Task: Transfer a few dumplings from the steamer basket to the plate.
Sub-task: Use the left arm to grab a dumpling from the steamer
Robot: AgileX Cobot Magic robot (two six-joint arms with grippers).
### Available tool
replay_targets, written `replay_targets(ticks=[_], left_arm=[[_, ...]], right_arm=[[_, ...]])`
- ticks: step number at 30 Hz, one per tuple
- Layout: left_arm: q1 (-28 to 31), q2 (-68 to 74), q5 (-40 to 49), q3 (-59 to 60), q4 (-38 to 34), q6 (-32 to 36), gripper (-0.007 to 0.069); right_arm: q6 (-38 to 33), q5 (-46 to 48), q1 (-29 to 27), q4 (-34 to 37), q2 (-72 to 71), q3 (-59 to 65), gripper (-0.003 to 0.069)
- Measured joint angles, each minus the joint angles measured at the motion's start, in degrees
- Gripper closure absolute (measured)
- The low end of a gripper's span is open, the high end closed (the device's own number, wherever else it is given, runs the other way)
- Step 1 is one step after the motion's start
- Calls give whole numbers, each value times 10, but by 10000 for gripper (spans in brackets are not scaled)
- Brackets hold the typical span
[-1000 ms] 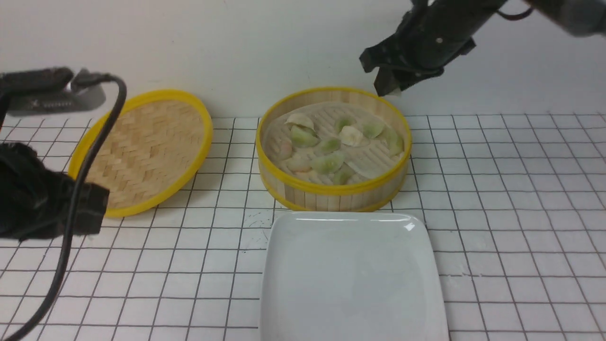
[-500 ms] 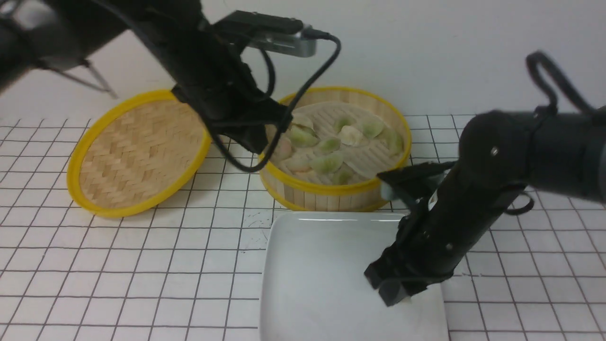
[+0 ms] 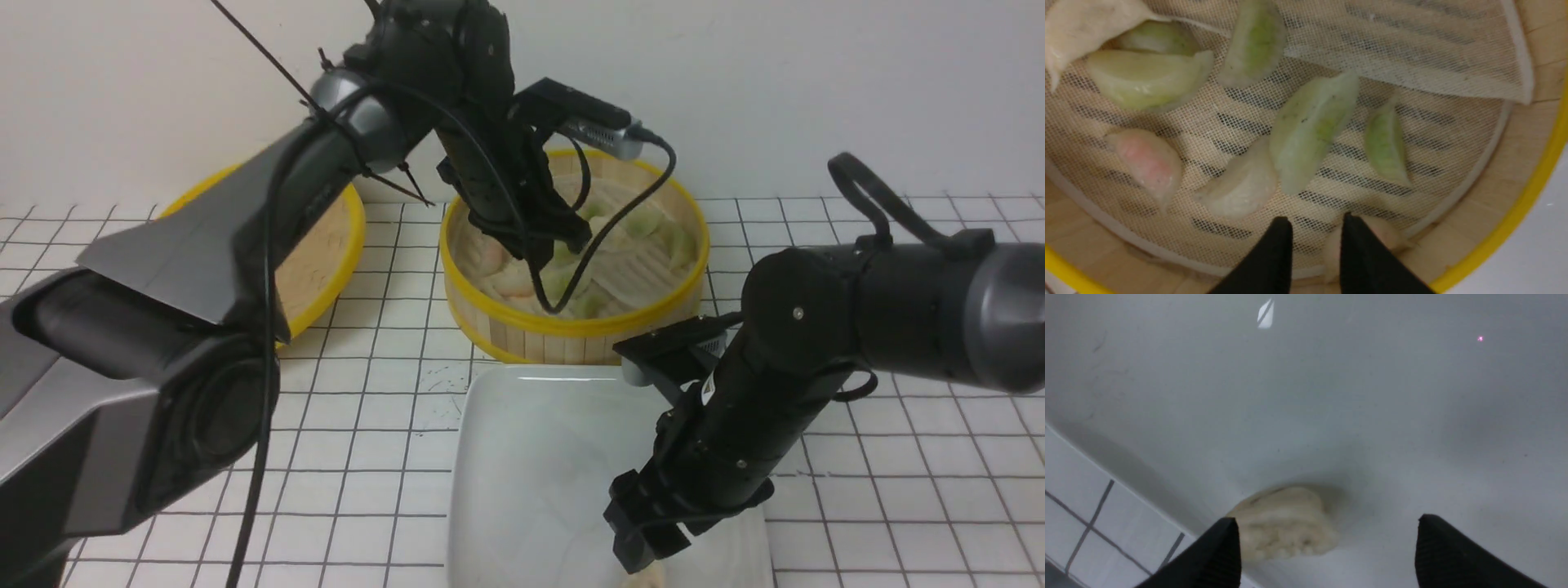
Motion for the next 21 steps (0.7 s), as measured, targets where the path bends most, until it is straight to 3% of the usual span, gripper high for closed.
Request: replay_targets(ticks=[4,9,21], left_arm=[[-1,25,-6,0,38,3,309],[-1,48,-28,0,75,9,232],[-4,59,-80,0,88,30,218]], right_arm=[[0,12,0,-11,-15,0,137],[0,12,0,-22,-28,0,137],[0,11,0,-27,-28,0,137]])
